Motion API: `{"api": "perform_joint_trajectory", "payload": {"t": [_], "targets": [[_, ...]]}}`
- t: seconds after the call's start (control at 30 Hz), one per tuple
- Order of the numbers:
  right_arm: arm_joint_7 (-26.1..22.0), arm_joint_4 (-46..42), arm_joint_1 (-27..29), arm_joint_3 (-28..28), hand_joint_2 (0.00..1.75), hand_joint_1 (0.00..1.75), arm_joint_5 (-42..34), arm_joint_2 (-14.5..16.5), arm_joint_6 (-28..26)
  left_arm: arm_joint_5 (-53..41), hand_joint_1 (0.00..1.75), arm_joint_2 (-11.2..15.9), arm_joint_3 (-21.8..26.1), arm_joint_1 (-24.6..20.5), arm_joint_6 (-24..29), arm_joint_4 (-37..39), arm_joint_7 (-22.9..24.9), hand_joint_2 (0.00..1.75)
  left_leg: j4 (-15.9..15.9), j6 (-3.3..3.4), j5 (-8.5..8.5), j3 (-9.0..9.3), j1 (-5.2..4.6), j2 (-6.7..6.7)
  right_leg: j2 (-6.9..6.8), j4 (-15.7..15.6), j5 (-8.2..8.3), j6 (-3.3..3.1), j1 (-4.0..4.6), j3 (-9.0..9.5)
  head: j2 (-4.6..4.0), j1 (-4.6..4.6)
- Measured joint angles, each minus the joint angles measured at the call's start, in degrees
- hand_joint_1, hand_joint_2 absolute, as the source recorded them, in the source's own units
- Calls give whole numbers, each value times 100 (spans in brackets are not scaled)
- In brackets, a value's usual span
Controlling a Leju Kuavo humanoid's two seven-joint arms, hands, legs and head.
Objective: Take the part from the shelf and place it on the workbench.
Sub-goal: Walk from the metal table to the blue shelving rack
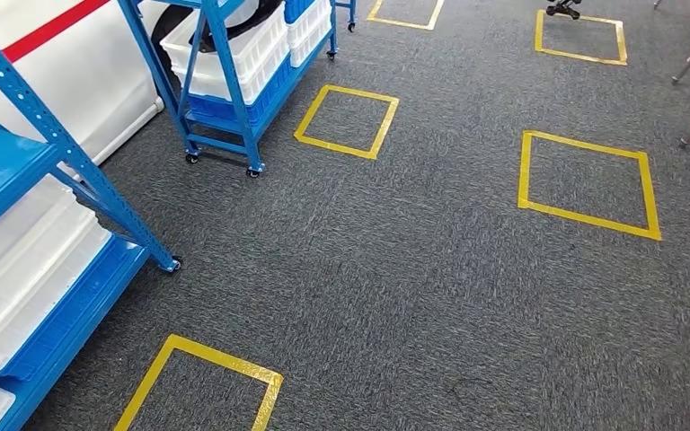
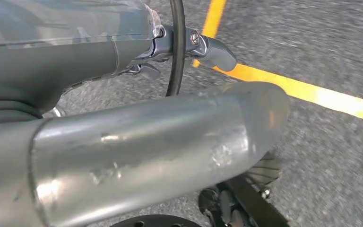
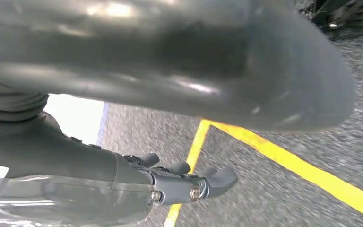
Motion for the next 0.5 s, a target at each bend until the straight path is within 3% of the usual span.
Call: {"api": "perform_joint_trajectory", "payload": {"t": [0.07, 0.1, 0.17, 0.23, 0.3, 0.37, 0.4, 0.43, 0.47, 0.5], "targets": [[1, 0, -2, -1, 0, 0, 13, -4, 2, 18, 0, 5, 0, 5, 1, 0, 10, 0, -704, -15, 344, 368, 9, 177, -129, 42, -63, 54, -6, 36, 0, -1], [1, 0, -1, -2, 0, 0, 16, -4, 2, 25, 0, 7, 0, 1, 2, 0, 13, 0, -985, 12, 442, 513, -1, 252, -187, 65, -96, 92, 0, 52, 0, 1], [0, 0, -16, -4, 0, 0, 19, -4, 3, 36, 0, 12, 0, -1, 2, 0, 14, 0, -1172, 98, 460, 589, -43, 286, -285, 85, -133, 168, 14, 77, 0, 2], [-1, 0, -62, -4, 0, 0, 21, -4, 3, 40, 0, 20, 0, 21, 2, 2, 17, 0, -1199, 188, 484, 582, -47, 175, -339, 89, -153, 232, -2, 106, 0, 1], [-1, 0, -83, -4, 0, 0, 22, 4, 3, 42, 0, 23, 0, 23, 2, 4, 20, 0, -1254, 266, 522, 609, -34, 77, -127, 288, -311, 278, -35, 48, 0, 1], [-1, 0, -66, -5, 0, 0, 22, 43, 3, 42, 0, 23, 0, 3, 2, 4, 21, 0, -1276, 322, 550, 611, -38, -23, 197, 922, -655, 288, -56, -254, 0, 2], [0, 0, -56, -5, 0, 0, 22, 64, 3, 42, 0, 24, 0, -2, 2, 4, 21, 0, -1274, 338, 557, 601, -47, -84, 280, 1304, -810, 285, -59, -457, 0, 2], [1, 0, -45, -6, 0, 0, 22, 80, 3, 42, 0, 26, 0, -5, 2, 4, 21, 0, -1271, 344, 560, 597, -55, -154, 314, 1580, -875, 284, -59, -616, 0, 2], [1, 0, -36, -7, 0, 0, 22, 89, 3, 41, 0, 27, 0, -3, 3, 4, 21, 0, -1268, 345, 560, 599, -62, -231, 328, 1671, -824, 278, -60, -692, 0, 2], [1, 0, -30, -7, 0, 0, 22, 93, 3, 41, 0, 28, 0, -2, 2, 4, 21, 0, -1262, 344, 559, 605, -66, -312, 346, 1559, -671, 266, -61, -673, 0, 2]]}}
